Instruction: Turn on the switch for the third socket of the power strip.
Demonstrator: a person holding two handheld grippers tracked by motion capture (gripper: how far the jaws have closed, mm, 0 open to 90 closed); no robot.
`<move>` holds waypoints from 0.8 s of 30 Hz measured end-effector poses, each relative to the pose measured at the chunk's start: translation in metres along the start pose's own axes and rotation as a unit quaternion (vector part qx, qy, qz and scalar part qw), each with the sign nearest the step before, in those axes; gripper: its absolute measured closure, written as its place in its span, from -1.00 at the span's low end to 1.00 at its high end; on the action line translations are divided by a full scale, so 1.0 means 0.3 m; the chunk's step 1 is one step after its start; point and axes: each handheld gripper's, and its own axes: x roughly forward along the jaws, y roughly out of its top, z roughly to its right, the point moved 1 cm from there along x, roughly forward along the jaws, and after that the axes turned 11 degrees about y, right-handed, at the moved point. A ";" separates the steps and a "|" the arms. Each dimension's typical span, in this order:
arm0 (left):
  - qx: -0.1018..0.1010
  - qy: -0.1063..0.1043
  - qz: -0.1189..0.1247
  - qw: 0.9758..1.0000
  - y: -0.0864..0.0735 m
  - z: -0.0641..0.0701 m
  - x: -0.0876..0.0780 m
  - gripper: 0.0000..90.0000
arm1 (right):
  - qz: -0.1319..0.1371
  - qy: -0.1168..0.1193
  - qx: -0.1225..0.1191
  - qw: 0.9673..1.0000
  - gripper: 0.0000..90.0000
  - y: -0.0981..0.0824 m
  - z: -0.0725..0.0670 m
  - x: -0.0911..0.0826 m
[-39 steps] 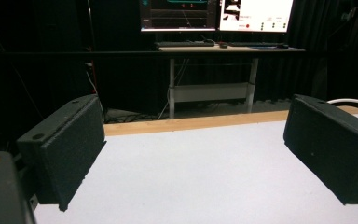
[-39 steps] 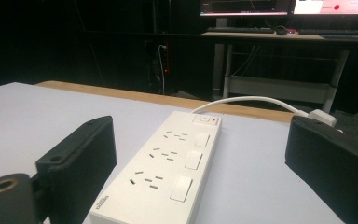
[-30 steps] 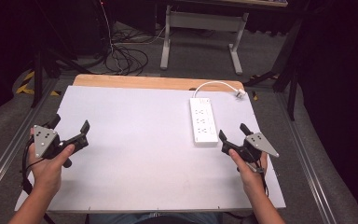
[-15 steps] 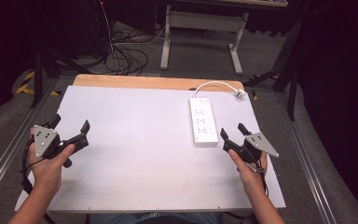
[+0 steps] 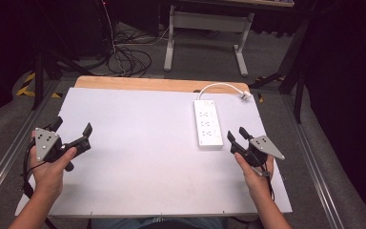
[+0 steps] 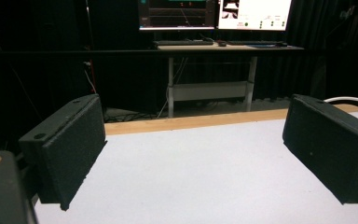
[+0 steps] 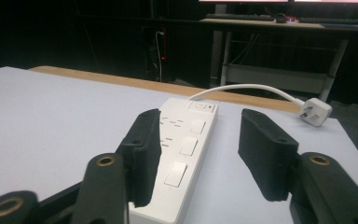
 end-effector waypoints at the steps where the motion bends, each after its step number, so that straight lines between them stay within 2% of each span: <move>1: 0.000 0.000 0.000 1.000 0.000 0.000 0.000 -0.86 | -0.002 0.004 0.001 1.000 0.21 0.000 0.001 0.000; 7: 0.000 -0.002 0.000 1.000 0.000 0.001 0.000 -0.86 | -0.009 0.015 0.002 1.000 0.39 0.003 -0.001 -0.002; 9: 0.000 -0.002 0.000 1.000 0.000 0.001 0.001 -0.86 | -0.012 0.018 0.004 1.000 0.52 0.006 -0.002 -0.005; 12: 0.000 -0.002 0.000 1.000 0.000 0.002 0.001 -0.86 | -0.030 0.023 0.018 0.999 0.69 0.005 -0.005 -0.006; 17: 0.000 -0.002 0.000 1.000 0.000 0.001 0.001 -0.86 | -0.056 0.022 0.021 0.998 1.00 0.008 -0.005 -0.010; 20: 0.000 -0.003 0.000 1.000 0.000 0.002 0.001 -0.86 | -0.076 0.034 0.039 0.996 1.00 0.009 -0.005 -0.011; 21: 0.000 -0.003 0.000 1.000 0.000 0.002 0.001 -0.86 | -0.076 0.034 0.039 0.996 1.00 0.009 -0.005 -0.011; 24: 0.002 -0.003 0.000 1.000 0.000 0.002 0.001 -0.85 | -0.100 0.043 0.041 0.993 1.00 0.022 -0.008 -0.014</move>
